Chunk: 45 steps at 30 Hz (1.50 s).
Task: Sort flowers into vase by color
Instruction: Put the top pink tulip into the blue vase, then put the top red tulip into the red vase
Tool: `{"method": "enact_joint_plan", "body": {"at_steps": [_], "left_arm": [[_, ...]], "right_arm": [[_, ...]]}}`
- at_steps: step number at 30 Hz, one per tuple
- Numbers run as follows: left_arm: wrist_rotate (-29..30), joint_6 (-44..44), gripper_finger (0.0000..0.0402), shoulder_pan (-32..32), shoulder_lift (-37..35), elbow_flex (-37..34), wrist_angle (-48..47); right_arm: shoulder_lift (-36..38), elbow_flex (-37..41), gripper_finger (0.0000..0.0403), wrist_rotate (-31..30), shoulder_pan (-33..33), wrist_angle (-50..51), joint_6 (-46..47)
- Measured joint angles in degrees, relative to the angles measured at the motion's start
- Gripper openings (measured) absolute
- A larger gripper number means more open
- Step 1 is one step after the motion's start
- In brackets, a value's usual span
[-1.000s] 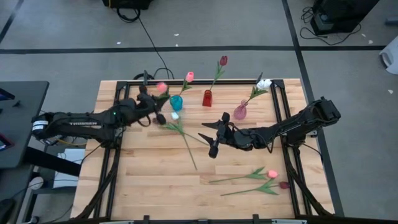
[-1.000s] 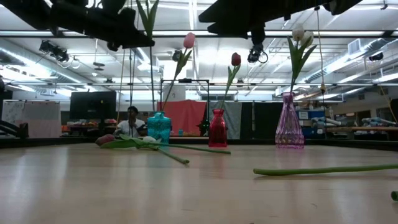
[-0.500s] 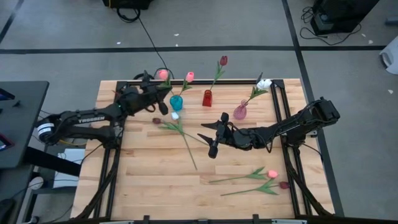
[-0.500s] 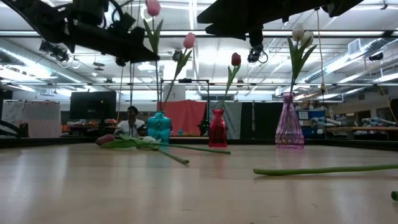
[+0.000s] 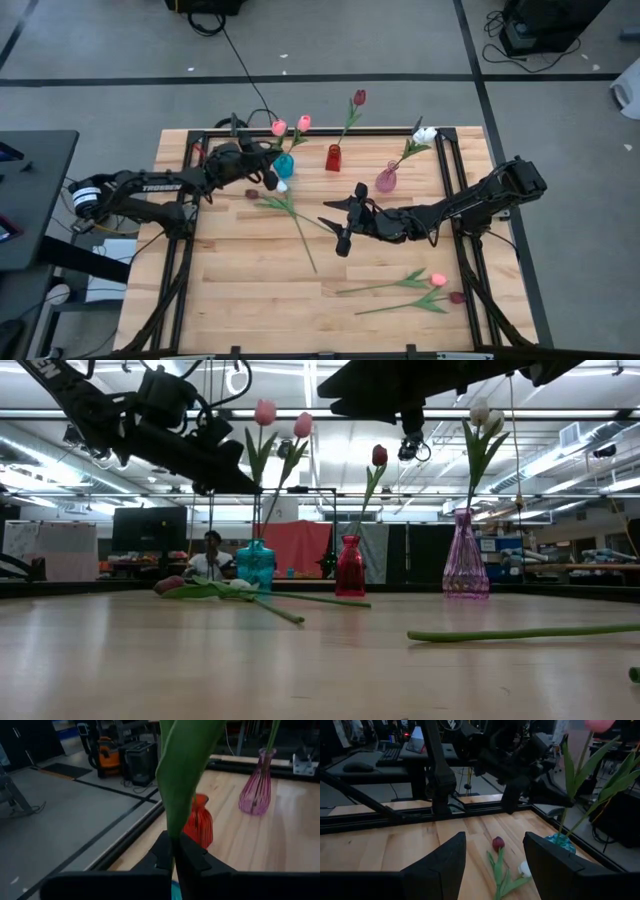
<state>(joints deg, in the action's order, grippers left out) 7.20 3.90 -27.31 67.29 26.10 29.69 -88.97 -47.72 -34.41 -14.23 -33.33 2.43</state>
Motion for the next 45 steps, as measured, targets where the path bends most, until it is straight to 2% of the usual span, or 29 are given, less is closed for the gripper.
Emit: {"method": "enact_joint_plan", "body": {"at_steps": [4,11,15,19,24,30,40,45], "left_arm": [[-0.02,-0.04,0.0043,0.03,-0.13,-0.83,-0.34],[0.0,0.51,0.0136,0.04,-0.38,-1.11,-1.42],[0.92,2.98,0.0165,0.04,-3.76,-1.08,-3.54],[1.2,3.39,0.0169,0.15,-8.72,-1.64,-6.23],[1.34,2.12,0.017,1.65,-16.47,-7.17,-5.21],[0.73,-2.41,0.017,3.99,-22.39,-12.24,-6.24],[1.61,-4.12,0.0169,15.99,-23.67,-14.44,-4.72],[1.61,-0.93,0.0168,20.33,-23.74,-14.44,4.07]], "right_arm": [[0.0,0.0,0.021,-0.02,0.01,0.01,0.03],[0.0,0.0,0.021,-0.02,0.01,0.34,0.45],[0.0,0.0,0.021,-0.02,0.01,1.22,0.86],[-0.01,-0.02,0.021,-0.02,0.01,4.78,3.7],[-0.02,-0.02,0.021,0.18,0.05,9.8,8.06],[-0.02,-0.02,0.021,3.78,0.4,9.21,8.58],[-0.43,-0.02,0.021,9.54,4.25,6.14,10.88],[-8.2,-1.52,0.021,14.46,6.9,-4.02,10.57]]}}
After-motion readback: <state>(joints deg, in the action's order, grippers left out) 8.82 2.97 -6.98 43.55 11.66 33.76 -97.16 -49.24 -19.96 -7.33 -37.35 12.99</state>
